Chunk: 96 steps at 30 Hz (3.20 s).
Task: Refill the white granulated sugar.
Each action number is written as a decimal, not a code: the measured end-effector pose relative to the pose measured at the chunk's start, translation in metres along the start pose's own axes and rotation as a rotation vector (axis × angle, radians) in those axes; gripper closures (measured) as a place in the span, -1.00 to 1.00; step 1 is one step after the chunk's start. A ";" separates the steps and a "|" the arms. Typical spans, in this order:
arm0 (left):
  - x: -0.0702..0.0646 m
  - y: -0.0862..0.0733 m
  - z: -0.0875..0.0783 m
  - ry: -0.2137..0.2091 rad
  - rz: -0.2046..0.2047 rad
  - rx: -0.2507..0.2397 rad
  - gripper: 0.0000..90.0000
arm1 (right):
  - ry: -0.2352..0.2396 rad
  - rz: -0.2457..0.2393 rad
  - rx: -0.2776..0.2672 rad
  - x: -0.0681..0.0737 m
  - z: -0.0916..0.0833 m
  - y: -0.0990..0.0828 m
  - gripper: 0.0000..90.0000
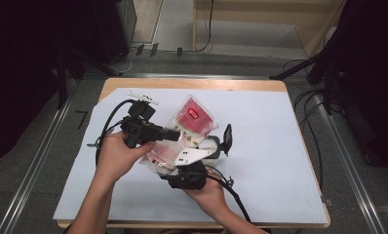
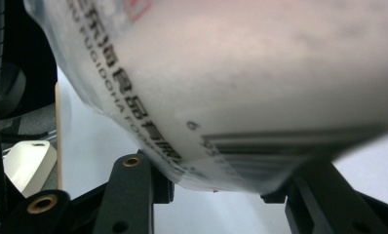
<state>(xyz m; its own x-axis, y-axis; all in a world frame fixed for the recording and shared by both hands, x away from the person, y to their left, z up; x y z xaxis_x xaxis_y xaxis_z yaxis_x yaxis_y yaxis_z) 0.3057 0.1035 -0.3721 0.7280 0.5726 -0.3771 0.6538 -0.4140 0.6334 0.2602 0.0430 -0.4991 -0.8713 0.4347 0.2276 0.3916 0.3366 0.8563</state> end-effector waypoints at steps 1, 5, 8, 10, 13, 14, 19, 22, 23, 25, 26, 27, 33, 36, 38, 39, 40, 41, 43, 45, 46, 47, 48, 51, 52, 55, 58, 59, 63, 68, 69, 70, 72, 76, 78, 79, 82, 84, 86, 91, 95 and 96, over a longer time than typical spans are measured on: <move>0.000 0.000 -0.001 0.004 0.001 0.004 0.84 | -0.002 0.005 0.000 -0.001 -0.001 0.000 0.30; -0.001 -0.001 -0.004 0.006 0.012 0.007 0.89 | -0.013 0.009 -0.003 -0.004 -0.002 0.000 0.28; 0.000 -0.002 -0.006 0.016 0.025 0.017 0.91 | -0.020 0.014 -0.007 -0.006 -0.003 0.000 0.25; 0.000 -0.002 -0.009 0.016 0.035 0.018 0.91 | -0.025 0.014 -0.007 -0.007 -0.003 0.000 0.24; -0.003 -0.002 -0.011 0.016 0.055 0.010 0.91 | -0.044 0.004 -0.007 -0.011 -0.006 0.002 0.24; -0.003 -0.002 -0.011 0.016 0.055 0.010 0.91 | -0.044 0.004 -0.007 -0.011 -0.006 0.002 0.24; -0.004 -0.003 -0.012 0.015 0.076 0.020 0.92 | -0.043 0.032 0.001 -0.016 -0.007 0.000 0.24; -0.005 -0.003 -0.015 0.010 0.093 0.013 0.93 | -0.046 0.056 -0.006 -0.019 -0.009 0.001 0.25; -0.005 -0.003 -0.015 0.010 0.093 0.013 0.93 | -0.050 0.057 -0.008 -0.020 -0.010 0.002 0.26; -0.007 -0.003 -0.018 0.009 0.108 0.002 0.94 | -0.057 0.069 -0.010 -0.022 -0.012 0.003 0.26; -0.007 -0.003 -0.018 0.009 0.108 0.002 0.94 | -0.057 0.069 -0.010 -0.022 -0.012 0.003 0.26; -0.008 -0.003 -0.021 0.010 0.124 -0.004 0.94 | -0.053 0.095 -0.019 -0.024 -0.013 0.005 0.27; -0.008 -0.005 -0.028 0.008 0.151 -0.006 0.95 | -0.053 0.209 -0.035 -0.035 -0.020 0.009 0.30; -0.008 -0.005 -0.029 0.015 0.161 -0.004 0.95 | -0.051 0.228 -0.042 -0.038 -0.022 0.009 0.30; -0.007 -0.004 -0.029 0.035 0.161 -0.006 0.97 | -0.061 0.213 -0.040 -0.039 -0.023 0.009 0.33; -0.005 -0.003 -0.028 0.047 0.161 -0.017 0.98 | -0.075 0.175 -0.035 -0.038 -0.023 0.010 0.34; -0.005 -0.003 -0.028 0.047 0.161 -0.017 0.99 | -0.075 0.175 -0.035 -0.038 -0.023 0.010 0.34; -0.004 -0.002 -0.029 0.051 0.160 -0.025 0.99 | -0.067 0.168 -0.029 -0.037 -0.023 0.010 0.34; -0.002 -0.001 -0.030 0.060 0.154 -0.036 1.00 | -0.051 0.176 -0.033 -0.037 -0.023 0.010 0.33; -0.001 0.000 -0.033 0.057 0.147 -0.048 1.00 | -0.050 0.166 -0.023 -0.036 -0.022 0.010 0.32; -0.001 0.000 -0.033 0.057 0.147 -0.048 1.00 | -0.050 0.166 -0.023 -0.036 -0.022 0.010 0.32; 0.000 0.001 -0.035 0.054 0.144 -0.070 1.00 | -0.049 0.151 -0.008 -0.034 -0.022 0.008 0.32; 0.000 0.001 -0.035 0.054 0.144 -0.070 1.00 | -0.049 0.151 -0.008 -0.034 -0.022 0.008 0.32; 0.008 0.001 -0.038 0.087 0.121 -0.077 1.00 | -0.049 0.135 0.011 -0.033 -0.022 0.007 0.33; 0.008 0.001 -0.038 0.087 0.121 -0.077 1.00 | -0.048 0.133 0.011 -0.032 -0.022 0.007 0.33; 0.017 0.001 -0.037 0.103 0.110 -0.081 1.00 | -0.040 0.126 0.019 -0.031 -0.022 0.006 0.33; 0.025 0.000 -0.035 0.125 0.105 -0.077 1.00 | -0.029 0.122 0.026 -0.030 -0.023 0.005 0.33; 0.032 0.000 -0.033 0.132 0.098 -0.079 1.00 | -0.020 0.127 0.034 -0.030 -0.024 0.004 0.32; 0.049 -0.001 -0.027 0.138 0.068 -0.081 1.00 | -0.014 0.123 0.055 -0.030 -0.029 0.001 0.30; 0.068 -0.001 -0.017 0.157 0.055 -0.074 1.00 | -0.014 0.114 0.053 -0.030 -0.039 -0.001 0.30; 0.071 0.000 -0.015 0.156 0.054 -0.071 1.00 | -0.019 0.117 0.053 -0.031 -0.041 -0.001 0.30; 0.071 0.000 -0.015 0.156 0.054 -0.071 1.00 | -0.020 0.119 0.054 -0.031 -0.043 -0.002 0.30; 0.080 0.001 -0.009 0.144 0.044 -0.072 1.00 | -0.027 0.117 0.057 -0.032 -0.048 -0.004 0.28; 0.089 0.004 -0.001 0.144 0.061 -0.067 1.00 | -0.027 0.110 0.060 -0.034 -0.062 -0.014 0.27; 0.094 0.006 0.002 0.151 0.062 -0.075 1.00 | -0.033 0.108 0.058 -0.035 -0.068 -0.018 0.26; 0.096 0.008 0.003 0.148 0.064 -0.078 1.00 | -0.035 0.104 0.053 -0.036 -0.070 -0.019 0.26; 0.102 0.010 0.006 0.153 0.076 -0.087 1.00 | -0.040 0.115 0.049 -0.039 -0.077 -0.023 0.25; 0.111 0.013 0.013 0.161 0.077 -0.091 1.00 | -0.052 0.119 0.051 -0.041 -0.082 -0.027 0.25; 0.115 0.014 0.016 0.176 0.086 -0.089 1.00 | -0.058 0.123 0.054 -0.042 -0.083 -0.029 0.25; 0.132 0.009 0.036 0.183 0.077 -0.086 1.00 | -0.075 0.135 0.062 -0.047 -0.094 -0.039 0.25; 0.138 0.003 0.043 0.186 0.088 -0.068 1.00 | -0.083 0.142 0.045 -0.053 -0.100 -0.039 0.26; 0.138 0.002 0.043 0.177 0.087 -0.089 1.00 | -0.083 0.142 0.045 -0.053 -0.100 -0.039 0.26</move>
<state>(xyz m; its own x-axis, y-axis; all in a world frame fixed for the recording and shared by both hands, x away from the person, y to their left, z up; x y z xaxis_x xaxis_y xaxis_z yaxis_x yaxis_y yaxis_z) 0.4167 0.1512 -0.4520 0.7284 0.6557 -0.1987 0.5632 -0.4079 0.7186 0.2613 -0.0766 -0.4982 -0.7792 0.5479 0.3044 0.5239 0.3029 0.7961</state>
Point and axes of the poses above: each handheld gripper's, and its own axes: z roughly forward along the jaws, y roughly out of its top, x roughly to its left, the point moved 7 cm from there along z, roughly forward along the jaws, and after that the axes turned 4 degrees about z, right-handed, at the moved point
